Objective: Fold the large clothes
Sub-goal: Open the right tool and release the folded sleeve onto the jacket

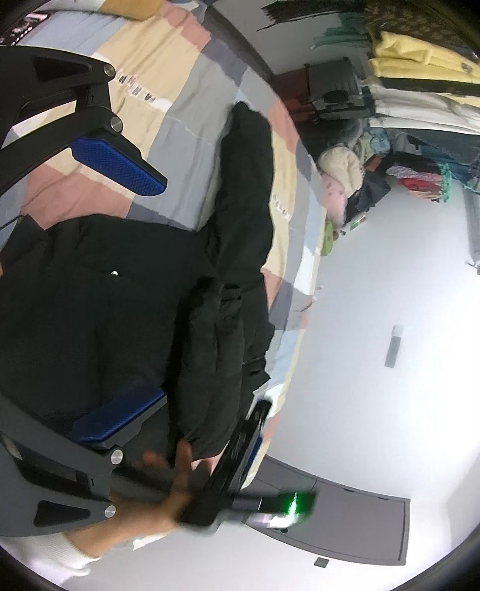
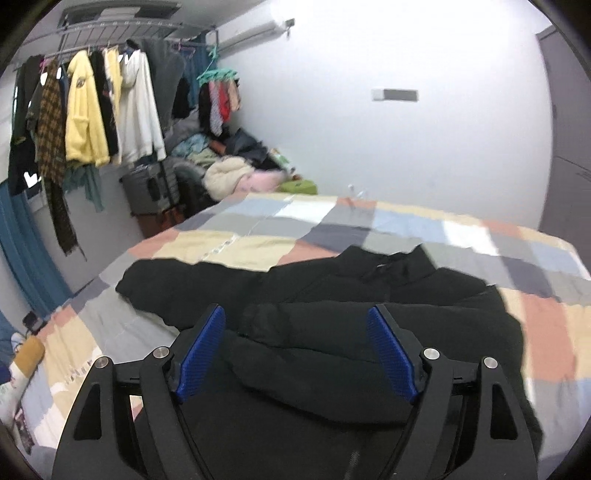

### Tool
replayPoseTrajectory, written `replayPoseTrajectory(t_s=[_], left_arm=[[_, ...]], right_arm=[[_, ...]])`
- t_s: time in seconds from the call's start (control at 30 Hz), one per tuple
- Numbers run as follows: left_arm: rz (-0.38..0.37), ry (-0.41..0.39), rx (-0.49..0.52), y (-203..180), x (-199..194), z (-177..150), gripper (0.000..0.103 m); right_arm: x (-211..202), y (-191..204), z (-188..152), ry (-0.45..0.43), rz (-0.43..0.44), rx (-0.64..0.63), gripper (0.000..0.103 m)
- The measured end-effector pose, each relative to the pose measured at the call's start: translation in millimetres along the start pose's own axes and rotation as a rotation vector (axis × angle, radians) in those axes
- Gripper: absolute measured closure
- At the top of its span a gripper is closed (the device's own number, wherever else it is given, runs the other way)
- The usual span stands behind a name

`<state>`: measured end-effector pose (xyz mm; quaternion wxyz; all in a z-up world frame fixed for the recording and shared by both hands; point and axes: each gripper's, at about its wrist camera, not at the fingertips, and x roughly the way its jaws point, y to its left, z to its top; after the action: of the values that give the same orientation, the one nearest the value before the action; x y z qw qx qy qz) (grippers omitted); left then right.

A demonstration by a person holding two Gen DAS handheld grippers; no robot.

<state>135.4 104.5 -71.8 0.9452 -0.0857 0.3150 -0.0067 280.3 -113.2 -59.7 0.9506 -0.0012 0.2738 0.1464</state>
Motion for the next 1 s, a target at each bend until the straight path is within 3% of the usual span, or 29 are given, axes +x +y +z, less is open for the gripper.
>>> replayPoseTrajectory(t_s=[0.17,0.43,0.57,1.0], left_arm=[[0.004,-0.042,0.018,-11.8,-20.7,4.4,0.000],[-0.006,-0.071,0.024,-28.8,-35.9,-0.2,0.000],[-0.014,-0.085,0.025,-34.2,-41.6,-0.1,0.000],[-0.035,-0.066,0.017,-43.9,-36.2,-21.7,0.000]], right_arm=[[-57.3,-10.2,-0.8,-0.081,-0.040,0.025,0.013],[-124.7,-18.7,-15.2,-0.133,-0.042,0.052,0.001],[-152.2,-15.3,-22.1,-0.163,-0.048,0.043,0.000],[-184.5,-17.9,-80.5,-0.141,-0.086,0.037,0.000]])
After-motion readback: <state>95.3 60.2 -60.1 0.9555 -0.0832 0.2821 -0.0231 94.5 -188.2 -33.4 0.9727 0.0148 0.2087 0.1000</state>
